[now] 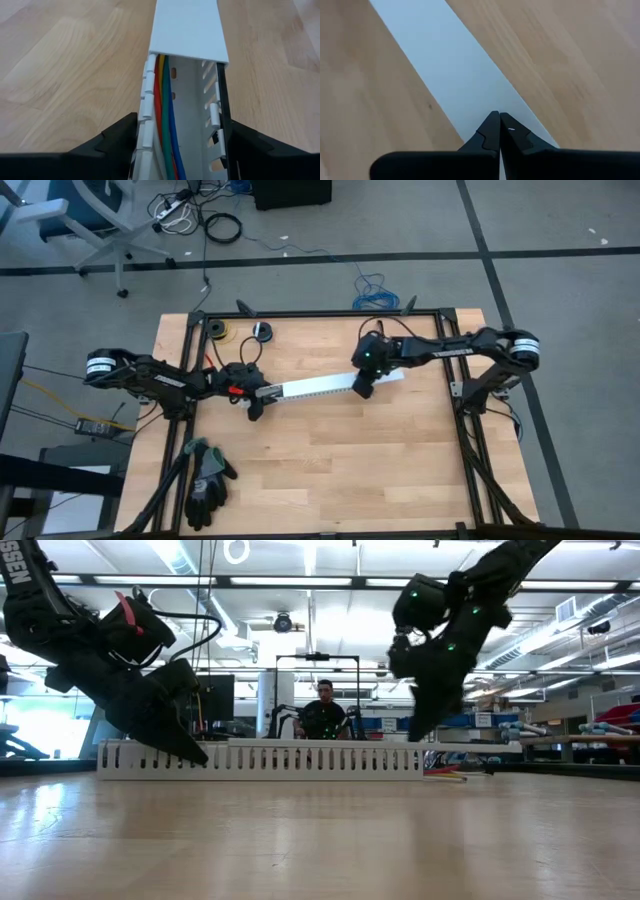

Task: Ziptie cables
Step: Close the cable duct

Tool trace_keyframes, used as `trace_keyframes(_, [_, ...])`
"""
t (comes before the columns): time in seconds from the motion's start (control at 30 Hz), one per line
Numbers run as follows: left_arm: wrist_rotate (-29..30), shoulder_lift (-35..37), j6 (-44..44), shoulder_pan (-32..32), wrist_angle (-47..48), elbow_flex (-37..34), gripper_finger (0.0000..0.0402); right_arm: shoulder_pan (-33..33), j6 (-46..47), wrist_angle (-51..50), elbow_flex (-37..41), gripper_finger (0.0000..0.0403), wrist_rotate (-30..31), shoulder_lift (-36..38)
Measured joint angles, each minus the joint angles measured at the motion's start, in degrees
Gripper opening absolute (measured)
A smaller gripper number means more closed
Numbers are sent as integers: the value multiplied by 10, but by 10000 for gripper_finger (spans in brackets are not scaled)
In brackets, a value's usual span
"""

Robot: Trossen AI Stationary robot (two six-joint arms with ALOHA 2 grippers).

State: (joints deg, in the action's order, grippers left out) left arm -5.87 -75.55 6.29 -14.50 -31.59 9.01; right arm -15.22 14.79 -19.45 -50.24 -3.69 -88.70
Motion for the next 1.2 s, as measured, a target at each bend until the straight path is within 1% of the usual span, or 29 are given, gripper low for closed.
trace_keyframes(0.1, [0, 0, 0, 0, 0, 0, 250, -1, -5, 94, -2, 0, -34, -44])
trace_keyframes(0.17, [0, 0, 0, 0, 0, 0, 250, 1, -7, 134, -2, 0, -43, -65])
trace_keyframes(0.3, [0, 0, 0, 0, -1, 0, 250, 2, -9, 212, -2, 0, -75, -86])
trace_keyframes(0.37, [0, 0, 0, 0, -3, 0, 250, 2, -20, 227, -1, 0, -81, -87])
trace_keyframes(0.47, [-1, 0, 0, 0, -3, 0, 250, 2, -34, 212, 0, 0, -77, -70])
trace_keyframes(0.57, [0, 0, 0, 0, -3, 0, 250, 2, -44, 186, 1, 0, -66, -32])
trace_keyframes(0.63, [0, 0, 0, 0, -3, 0, 250, 2, -42, 146, 0, 0, -65, -3])
trace_keyframes(0.7, [0, 0, 0, 0, -3, 0, 250, 0, -31, 85, 0, 0, -49, 17])
trace_keyframes(0.8, [0, 0, 0, 0, -3, 0, 250, -1, -16, 10, 0, 0, -24, 25])
trace_keyframes(0.87, [0, 0, 0, 0, -4, 0, 250, -2, -13, 5, 0, 0, -21, 13])
trace_keyframes(0.93, [0, 0, 0, 0, -6, 0, 250, -2, -13, 41, 0, 0, -31, -12])
trace_keyframes(1.07, [3, 0, 0, 0, -7, -1, 250, 2, -15, 171, -2, 0, -79, -75])
trace_keyframes(1.13, [6, 0, 0, 0, -8, -1, 250, 4, -18, 212, -2, 0, -93, -94])
trace_keyframes(1.2, [6, 0, 0, 0, -9, -1, 250, 5, -19, 235, -2, 0, -94, -102])
